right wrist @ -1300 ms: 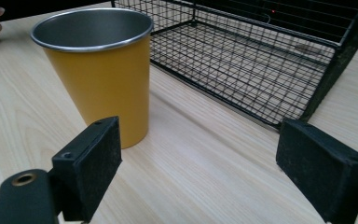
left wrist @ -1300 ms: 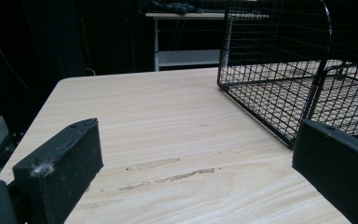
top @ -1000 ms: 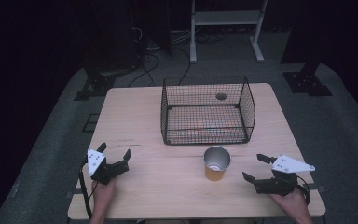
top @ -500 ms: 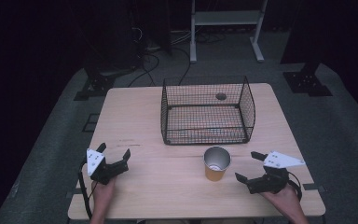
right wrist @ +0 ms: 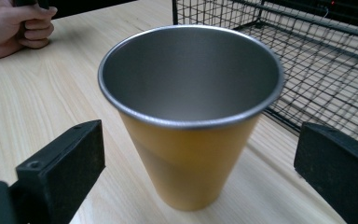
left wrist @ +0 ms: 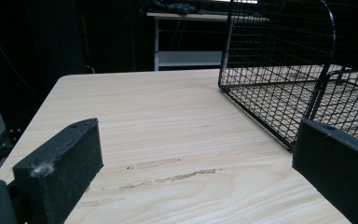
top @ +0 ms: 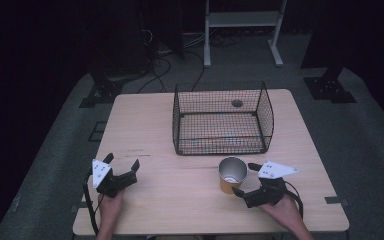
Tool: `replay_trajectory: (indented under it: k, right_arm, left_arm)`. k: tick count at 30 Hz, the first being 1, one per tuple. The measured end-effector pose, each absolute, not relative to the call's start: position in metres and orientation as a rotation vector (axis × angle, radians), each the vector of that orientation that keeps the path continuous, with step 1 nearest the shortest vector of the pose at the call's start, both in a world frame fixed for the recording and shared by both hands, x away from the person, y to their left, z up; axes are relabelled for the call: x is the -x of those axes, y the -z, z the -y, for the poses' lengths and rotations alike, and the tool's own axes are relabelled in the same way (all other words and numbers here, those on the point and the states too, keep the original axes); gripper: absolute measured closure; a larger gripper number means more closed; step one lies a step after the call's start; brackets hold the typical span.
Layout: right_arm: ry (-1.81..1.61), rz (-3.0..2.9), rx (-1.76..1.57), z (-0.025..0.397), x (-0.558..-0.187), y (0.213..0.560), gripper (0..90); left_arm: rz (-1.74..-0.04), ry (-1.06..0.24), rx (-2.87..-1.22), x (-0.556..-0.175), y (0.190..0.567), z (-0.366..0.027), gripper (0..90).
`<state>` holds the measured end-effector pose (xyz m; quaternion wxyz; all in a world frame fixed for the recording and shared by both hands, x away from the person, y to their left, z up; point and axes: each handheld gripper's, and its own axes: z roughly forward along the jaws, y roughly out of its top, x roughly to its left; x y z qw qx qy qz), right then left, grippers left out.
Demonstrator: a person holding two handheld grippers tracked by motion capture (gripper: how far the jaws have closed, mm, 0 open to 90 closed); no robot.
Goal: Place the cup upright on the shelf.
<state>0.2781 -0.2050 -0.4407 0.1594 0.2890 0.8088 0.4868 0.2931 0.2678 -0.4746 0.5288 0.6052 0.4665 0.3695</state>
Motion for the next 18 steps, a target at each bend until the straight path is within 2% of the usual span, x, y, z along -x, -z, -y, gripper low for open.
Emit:
replay_trajectory:
  k: [15, 16, 18]
  right_arm:
    - [-1.424, -2.31, -0.851, 0.184, -0.293, 0.445, 0.0]
    - [-1.425, -2.31, -0.859, 0.184, -0.294, 0.446, 1.3]
    - [-1.462, -2.312, -0.844, 0.185, -0.295, 0.445, 10.6]
  left_arm:
    - [-1.112, -0.882, -1.445, -0.293, 0.475, -0.268, 0.8]
    - [-1.112, -0.882, -1.445, -0.293, 0.475, -0.268, 0.8]
    - [-1.113, -0.881, -1.444, -0.293, 0.475, -0.268, 0.8]
